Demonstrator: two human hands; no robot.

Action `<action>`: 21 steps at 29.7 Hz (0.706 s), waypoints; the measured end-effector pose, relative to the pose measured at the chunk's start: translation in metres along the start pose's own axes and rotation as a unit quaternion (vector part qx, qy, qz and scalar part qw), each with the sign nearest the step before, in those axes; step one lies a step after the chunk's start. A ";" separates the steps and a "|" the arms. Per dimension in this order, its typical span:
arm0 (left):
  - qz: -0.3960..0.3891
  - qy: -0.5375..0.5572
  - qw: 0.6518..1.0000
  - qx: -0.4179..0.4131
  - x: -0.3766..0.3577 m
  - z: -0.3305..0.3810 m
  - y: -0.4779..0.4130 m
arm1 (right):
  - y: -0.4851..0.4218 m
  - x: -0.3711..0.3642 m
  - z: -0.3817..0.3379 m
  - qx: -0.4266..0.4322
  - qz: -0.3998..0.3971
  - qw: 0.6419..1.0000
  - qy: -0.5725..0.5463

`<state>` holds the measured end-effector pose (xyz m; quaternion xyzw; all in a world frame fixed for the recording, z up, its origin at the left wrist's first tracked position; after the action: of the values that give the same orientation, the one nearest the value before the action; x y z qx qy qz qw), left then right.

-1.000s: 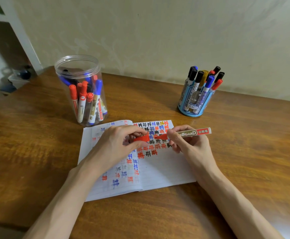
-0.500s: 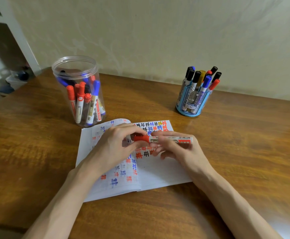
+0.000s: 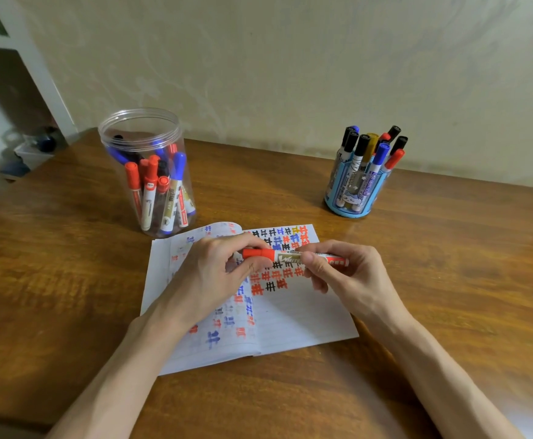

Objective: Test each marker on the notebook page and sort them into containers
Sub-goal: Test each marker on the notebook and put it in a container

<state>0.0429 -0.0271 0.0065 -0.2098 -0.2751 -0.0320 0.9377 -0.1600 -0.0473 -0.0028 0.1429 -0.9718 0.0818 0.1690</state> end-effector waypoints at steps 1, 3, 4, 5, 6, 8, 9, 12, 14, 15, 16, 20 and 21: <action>0.000 -0.008 1.000 -0.003 0.000 0.000 0.000 | 0.000 -0.001 0.001 0.000 0.005 1.000 -0.006; 0.007 -0.015 1.000 -0.004 0.000 0.000 0.001 | 0.000 -0.001 0.003 0.000 0.019 1.000 -0.022; 0.015 -0.013 1.000 -0.003 0.000 0.000 0.001 | 0.000 -0.002 0.003 0.002 0.024 0.999 -0.028; 0.024 -0.008 1.000 -0.002 0.000 0.001 0.001 | 0.000 -0.002 0.004 0.004 0.027 0.999 -0.030; 0.032 -0.002 0.999 -0.003 0.000 0.002 0.001 | 0.000 -0.003 0.004 0.007 0.029 0.999 -0.030; 0.038 0.002 0.999 -0.009 -0.003 0.005 0.002 | 0.001 -0.002 0.004 0.012 0.037 0.999 -0.025; 0.035 -0.006 0.999 -0.012 -0.005 0.005 0.002 | 0.002 -0.001 0.005 0.013 0.040 0.999 -0.018; 0.013 -0.024 1.000 -0.010 -0.009 -0.001 0.001 | 0.001 -0.003 0.006 0.019 0.033 0.999 0.008; 0.013 -0.002 1.000 0.009 -0.007 -0.004 -0.001 | -0.001 -0.004 0.007 0.014 0.033 0.999 -0.002; 0.014 0.013 1.000 0.020 -0.005 -0.005 -0.002 | -0.002 -0.004 0.009 0.007 0.032 0.999 -0.010; 0.012 0.029 0.999 0.034 -0.003 -0.005 -0.003 | -0.002 -0.005 0.010 -0.001 0.027 1.000 -0.015; 0.015 0.081 0.996 0.045 0.006 -0.004 -0.008 | -0.003 -0.010 0.011 0.003 0.002 1.000 -0.011; 0.019 0.094 0.994 0.045 0.009 -0.003 -0.009 | -0.004 -0.011 0.009 0.014 -0.002 1.000 -0.007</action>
<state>0.0504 -0.0356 0.0124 -0.1685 -0.1832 -0.0211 0.9683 -0.1518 -0.0498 -0.0147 0.1481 -0.9712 0.0945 0.1607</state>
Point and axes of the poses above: each hand's wrist, its own y-axis away from the middle knuckle, its own x-axis out of the back of the hand, z = x × y, the point moved 8 cm from there along -y, towards the middle knuckle, and after that the axes turned 7 degrees about y, right-handed, at the moved point
